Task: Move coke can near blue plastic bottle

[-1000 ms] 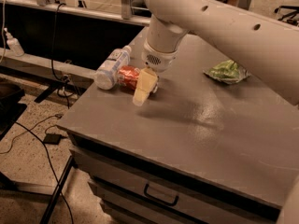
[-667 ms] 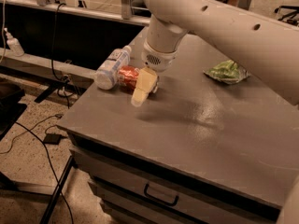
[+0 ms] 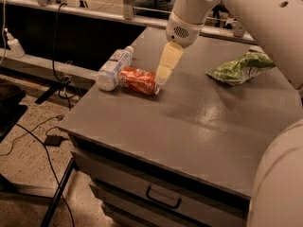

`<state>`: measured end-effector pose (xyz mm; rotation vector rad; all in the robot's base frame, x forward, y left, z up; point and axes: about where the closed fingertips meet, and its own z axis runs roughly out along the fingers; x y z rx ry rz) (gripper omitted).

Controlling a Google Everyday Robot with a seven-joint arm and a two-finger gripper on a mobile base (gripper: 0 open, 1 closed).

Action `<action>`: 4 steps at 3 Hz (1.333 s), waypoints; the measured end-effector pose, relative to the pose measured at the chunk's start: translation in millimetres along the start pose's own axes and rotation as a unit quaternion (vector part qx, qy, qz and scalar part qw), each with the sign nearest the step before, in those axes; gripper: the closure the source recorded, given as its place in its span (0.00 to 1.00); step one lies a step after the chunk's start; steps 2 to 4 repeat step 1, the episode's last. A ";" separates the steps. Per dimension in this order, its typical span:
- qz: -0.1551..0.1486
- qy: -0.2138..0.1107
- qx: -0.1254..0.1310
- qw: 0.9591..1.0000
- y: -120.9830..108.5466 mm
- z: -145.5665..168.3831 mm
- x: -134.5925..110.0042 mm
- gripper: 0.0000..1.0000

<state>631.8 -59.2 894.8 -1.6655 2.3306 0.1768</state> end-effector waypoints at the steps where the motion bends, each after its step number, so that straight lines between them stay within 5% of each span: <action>1: 0.000 0.000 0.000 1.000 -0.2 0.5 -0.3 0.00; 4: 0.000 0.000 0.000 1.000 -0.2 0.5 -0.3 0.00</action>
Offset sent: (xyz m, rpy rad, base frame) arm 0.0000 0.0000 0.0000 0.0000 0.0000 0.0000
